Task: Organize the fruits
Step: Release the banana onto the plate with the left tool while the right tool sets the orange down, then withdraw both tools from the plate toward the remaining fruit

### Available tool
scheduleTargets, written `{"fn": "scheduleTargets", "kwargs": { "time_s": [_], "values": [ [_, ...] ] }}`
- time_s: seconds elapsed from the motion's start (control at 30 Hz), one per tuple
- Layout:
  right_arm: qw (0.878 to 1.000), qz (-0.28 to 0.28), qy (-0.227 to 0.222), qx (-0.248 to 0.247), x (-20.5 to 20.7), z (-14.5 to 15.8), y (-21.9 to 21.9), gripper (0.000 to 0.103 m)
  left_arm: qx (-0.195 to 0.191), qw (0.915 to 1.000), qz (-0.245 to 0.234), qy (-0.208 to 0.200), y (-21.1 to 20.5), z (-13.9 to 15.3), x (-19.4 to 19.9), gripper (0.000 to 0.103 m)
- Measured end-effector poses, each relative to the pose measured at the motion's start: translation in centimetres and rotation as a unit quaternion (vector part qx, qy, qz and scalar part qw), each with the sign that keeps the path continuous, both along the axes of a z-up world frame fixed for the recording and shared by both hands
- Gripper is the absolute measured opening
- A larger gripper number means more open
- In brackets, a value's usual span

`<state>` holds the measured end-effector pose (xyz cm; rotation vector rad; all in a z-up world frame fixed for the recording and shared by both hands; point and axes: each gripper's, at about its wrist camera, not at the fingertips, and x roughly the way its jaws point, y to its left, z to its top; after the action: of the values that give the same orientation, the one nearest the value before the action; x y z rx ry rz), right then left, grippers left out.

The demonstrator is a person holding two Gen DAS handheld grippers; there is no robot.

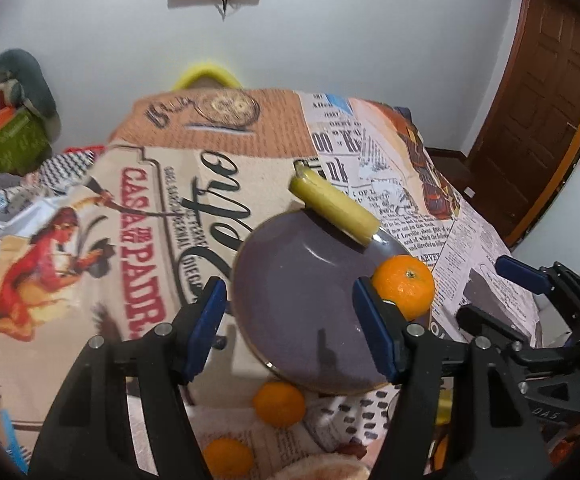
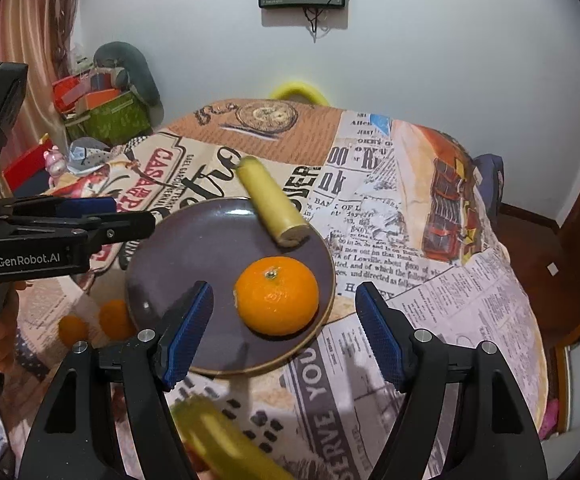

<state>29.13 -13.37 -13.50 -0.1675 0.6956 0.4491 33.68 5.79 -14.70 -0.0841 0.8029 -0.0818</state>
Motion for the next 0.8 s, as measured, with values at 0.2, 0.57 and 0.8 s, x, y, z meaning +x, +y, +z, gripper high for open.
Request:
{"fn": "scheduleTargets", "kwargs": {
  "time_s": [0.2,0.57,0.8],
  "values": [
    [1.000,-0.004,-0.013,0.007,-2.4,1.3,-0.7,0.075,0.021,0.9994,0.007,-0.025,0.2,2.0,-3.5,0.070],
    [0.999,-0.008,-0.035,-0.004,-7.0,2.5,-2.2,0.080,0.046,0.9972,0.023,-0.054,1.2,4.1,-10.1,0.089],
    [1.000,-0.013,-0.016,-0.010,-8.8,0.9,-3.0,0.081,0.052,0.9981,0.010,-0.031,1.5,2.5,-12.3,0.093]
  ]
}}
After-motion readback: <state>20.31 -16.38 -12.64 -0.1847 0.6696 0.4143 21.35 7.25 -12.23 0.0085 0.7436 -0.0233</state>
